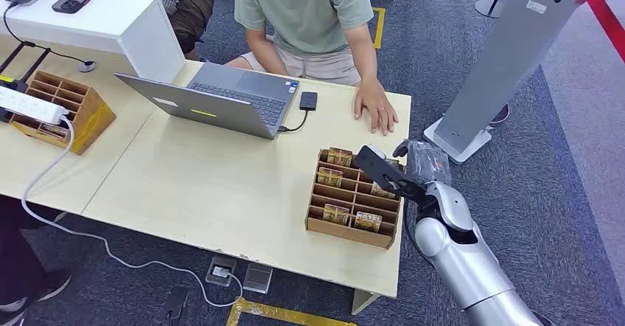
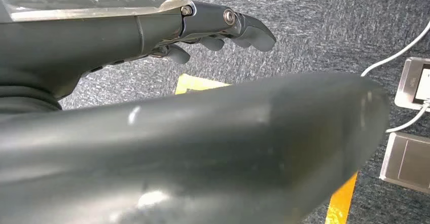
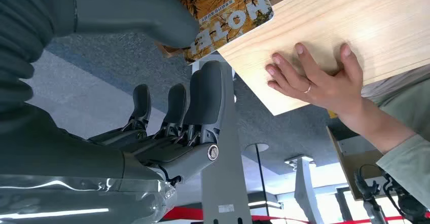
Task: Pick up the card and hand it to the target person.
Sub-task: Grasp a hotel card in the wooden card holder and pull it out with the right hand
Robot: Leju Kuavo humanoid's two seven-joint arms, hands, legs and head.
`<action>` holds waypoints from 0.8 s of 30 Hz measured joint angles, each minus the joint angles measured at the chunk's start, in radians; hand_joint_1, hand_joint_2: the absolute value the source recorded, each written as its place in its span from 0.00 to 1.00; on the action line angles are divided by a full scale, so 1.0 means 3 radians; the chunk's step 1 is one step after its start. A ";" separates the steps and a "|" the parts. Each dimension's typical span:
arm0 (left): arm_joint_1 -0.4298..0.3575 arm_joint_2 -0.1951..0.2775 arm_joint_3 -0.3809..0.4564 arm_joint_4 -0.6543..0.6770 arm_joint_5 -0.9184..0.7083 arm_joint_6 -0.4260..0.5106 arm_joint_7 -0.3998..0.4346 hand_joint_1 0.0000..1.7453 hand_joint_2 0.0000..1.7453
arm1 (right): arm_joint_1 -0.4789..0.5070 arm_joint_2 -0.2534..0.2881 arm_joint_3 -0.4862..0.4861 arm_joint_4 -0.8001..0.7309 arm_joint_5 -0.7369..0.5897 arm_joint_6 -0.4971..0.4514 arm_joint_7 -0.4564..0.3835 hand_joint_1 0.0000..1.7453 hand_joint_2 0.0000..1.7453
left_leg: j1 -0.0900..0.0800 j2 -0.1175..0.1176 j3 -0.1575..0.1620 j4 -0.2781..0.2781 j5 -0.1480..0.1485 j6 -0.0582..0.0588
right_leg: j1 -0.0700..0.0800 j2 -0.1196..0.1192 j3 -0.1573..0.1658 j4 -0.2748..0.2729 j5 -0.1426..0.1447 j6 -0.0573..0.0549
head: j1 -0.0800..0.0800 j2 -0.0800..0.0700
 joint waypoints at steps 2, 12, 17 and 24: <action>0.0000 0.0000 -0.0004 0.0000 -0.0001 -0.0004 0.0000 0.00 0.00 | 0.0000 0.0000 0.0000 0.0002 0.0000 0.0000 0.0000 0.62 1.00 | 0.0000 0.0000 0.0000 0.0000 0.0000 0.0000 | 0.0000 0.0000 0.0000 0.0000 0.0000 0.0000 | 0.0000 0.0000; 0.0000 0.0000 -0.0028 0.0000 -0.0004 -0.0010 0.0002 0.00 0.00 | 0.0001 0.0000 0.0001 0.0006 -0.0012 0.0018 0.0000 0.73 1.00 | 0.0000 0.0000 0.0000 0.0000 0.0000 0.0000 | 0.0000 0.0000 0.0000 0.0000 0.0000 0.0000 | 0.0000 0.0000; 0.0000 0.0000 -0.0028 0.0000 0.0000 0.0007 0.0008 0.00 0.00 | -0.0001 0.0007 0.0002 0.0009 -0.0038 0.0017 -0.0033 0.75 1.00 | 0.0000 0.0000 0.0001 0.0000 0.0000 0.0000 | 0.0000 0.0000 0.0000 0.0000 0.0000 0.0000 | 0.0000 0.0000; 0.0000 -0.0001 -0.0028 0.0000 0.0019 0.0035 0.0021 0.00 0.00 | -0.0009 0.0043 0.0013 0.0039 -0.0060 0.0008 -0.0107 0.83 1.00 | 0.0000 0.0000 0.0001 0.0000 0.0000 0.0000 | 0.0000 0.0000 0.0001 0.0000 0.0000 0.0000 | 0.0000 0.0000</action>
